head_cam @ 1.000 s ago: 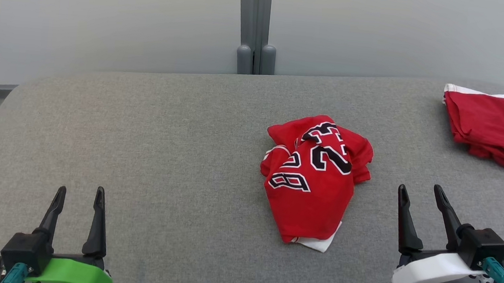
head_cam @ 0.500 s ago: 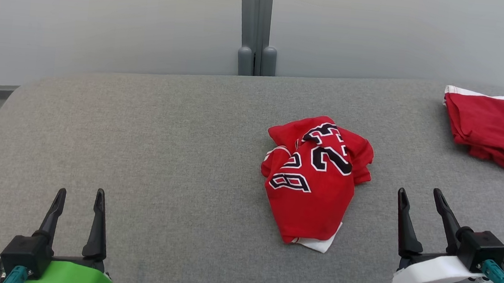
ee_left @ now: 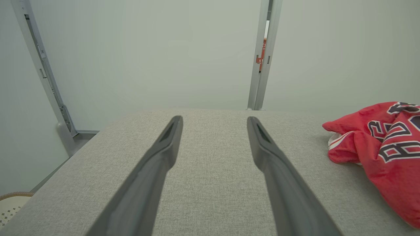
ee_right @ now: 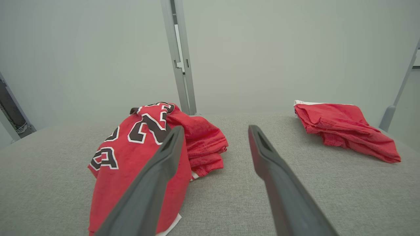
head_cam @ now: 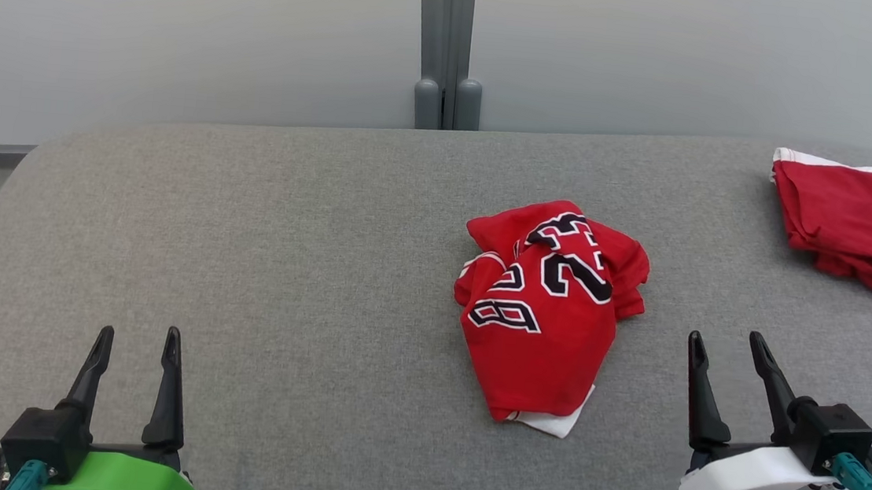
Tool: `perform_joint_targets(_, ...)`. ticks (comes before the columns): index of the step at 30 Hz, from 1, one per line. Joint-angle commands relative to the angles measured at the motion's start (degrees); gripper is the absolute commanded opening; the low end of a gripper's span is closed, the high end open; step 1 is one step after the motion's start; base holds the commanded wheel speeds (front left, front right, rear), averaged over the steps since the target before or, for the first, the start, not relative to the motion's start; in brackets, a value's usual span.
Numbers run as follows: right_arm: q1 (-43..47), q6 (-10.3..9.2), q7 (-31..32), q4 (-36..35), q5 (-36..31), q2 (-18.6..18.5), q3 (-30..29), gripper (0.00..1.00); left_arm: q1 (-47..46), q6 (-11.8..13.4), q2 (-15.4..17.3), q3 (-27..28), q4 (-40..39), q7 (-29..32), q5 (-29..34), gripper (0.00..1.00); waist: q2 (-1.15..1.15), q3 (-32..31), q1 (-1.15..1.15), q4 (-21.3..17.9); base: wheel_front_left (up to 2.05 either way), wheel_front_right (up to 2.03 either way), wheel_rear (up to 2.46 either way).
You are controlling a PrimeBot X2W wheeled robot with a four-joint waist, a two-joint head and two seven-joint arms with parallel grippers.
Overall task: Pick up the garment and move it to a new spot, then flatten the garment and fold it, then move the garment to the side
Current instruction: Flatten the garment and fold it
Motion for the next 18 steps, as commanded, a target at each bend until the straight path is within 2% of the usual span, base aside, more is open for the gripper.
perform_joint_targets(1,0.13,-0.11,-0.16,0.40,-0.19,-0.06,0.24,1.00,0.53,0.20,0.30,-0.09,-0.09,-0.01,-0.01,1.00,0.00,0.10,0.00,0.16,0.00,0.00,0.00)
perform_joint_targets(10,-4.53,-0.11,-0.13,4.21,-0.87,-1.90,3.29,1.00,-0.57,0.14,0.12,-0.94,0.18,-0.01,0.26,1.00,0.00,1.23,0.00,1.91,0.00,0.00,0.00)
perform_joint_targets(18,-11.23,-0.11,0.16,13.42,-1.16,-4.27,5.69,1.00,-2.63,-0.20,-0.33,-2.15,0.55,-0.01,0.52,1.00,0.00,4.06,0.00,4.74,0.00,0.00,0.00)
